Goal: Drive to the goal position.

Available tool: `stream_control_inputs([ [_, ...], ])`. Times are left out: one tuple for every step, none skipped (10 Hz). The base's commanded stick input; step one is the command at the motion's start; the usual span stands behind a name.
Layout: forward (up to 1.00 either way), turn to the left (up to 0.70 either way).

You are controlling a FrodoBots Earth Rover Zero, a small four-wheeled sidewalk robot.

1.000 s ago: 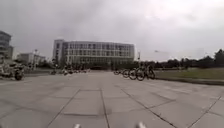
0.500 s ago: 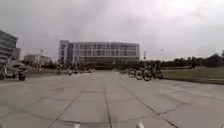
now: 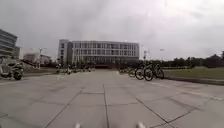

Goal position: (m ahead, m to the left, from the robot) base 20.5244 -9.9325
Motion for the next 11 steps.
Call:
stream_control_inputs([
  [0.5, 0.02],
  [0.5, 0.1],
  [0.5, 0.21],
  [0.5, 0.24],
  [0.5, 0.21],
  [0.5, 0.06],
  [0.5, 0.0],
  [0.5, 0.0],
  [0.5, 0.0],
  [0.5, 0.0],
  [0.5, 0.0],
])
